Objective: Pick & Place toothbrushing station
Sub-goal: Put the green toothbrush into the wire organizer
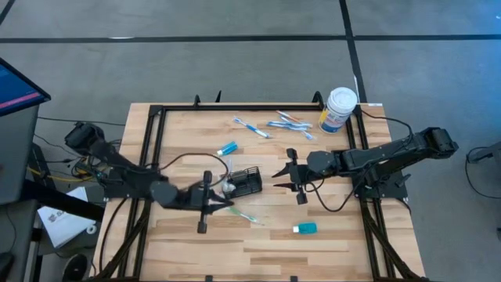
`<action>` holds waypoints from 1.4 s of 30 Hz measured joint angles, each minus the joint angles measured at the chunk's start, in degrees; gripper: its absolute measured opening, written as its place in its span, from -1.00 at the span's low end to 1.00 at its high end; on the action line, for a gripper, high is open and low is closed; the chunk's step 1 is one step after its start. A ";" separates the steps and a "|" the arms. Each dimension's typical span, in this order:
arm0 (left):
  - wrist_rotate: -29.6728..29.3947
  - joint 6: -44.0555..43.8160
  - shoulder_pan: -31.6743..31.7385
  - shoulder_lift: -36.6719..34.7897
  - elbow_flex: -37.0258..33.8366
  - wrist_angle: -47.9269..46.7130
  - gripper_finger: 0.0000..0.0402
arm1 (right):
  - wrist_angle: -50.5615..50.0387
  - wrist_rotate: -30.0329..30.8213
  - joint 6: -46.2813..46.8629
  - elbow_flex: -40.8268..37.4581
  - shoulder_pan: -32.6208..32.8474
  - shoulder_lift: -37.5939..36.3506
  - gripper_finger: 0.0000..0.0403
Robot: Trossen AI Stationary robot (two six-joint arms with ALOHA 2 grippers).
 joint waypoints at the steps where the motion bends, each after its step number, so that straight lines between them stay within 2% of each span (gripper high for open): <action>1: -2.28 0.21 -1.10 0.79 0.57 -1.04 -1.00 | -0.02 0.01 0.24 0.00 0.00 0.00 -0.39; 5: -8.43 0.32 -4.72 4.50 3.76 -4.81 -1.00 | 0.00 0.00 0.56 0.00 0.00 0.00 -0.39; 13: -9.84 -0.44 -7.65 13.23 10.13 -14.67 -1.00 | 0.06 0.01 0.61 0.00 0.00 0.00 -0.39; 32: -7.61 -6.32 -7.43 27.60 12.01 -16.22 -1.00 | -0.79 0.00 1.61 0.00 0.00 0.00 -0.39; 34: -9.62 -5.84 -7.39 28.48 11.99 -16.40 -1.00 | -0.79 0.01 1.61 0.00 0.00 0.00 -0.39; 39: -19.15 -0.81 -7.87 28.61 12.01 -16.29 -1.00 | -0.79 0.01 1.61 0.00 0.00 0.00 -0.39; 42: -19.40 1.85 -7.80 28.61 12.01 -16.11 -1.00 | -0.81 0.01 1.61 0.00 0.00 0.00 -0.39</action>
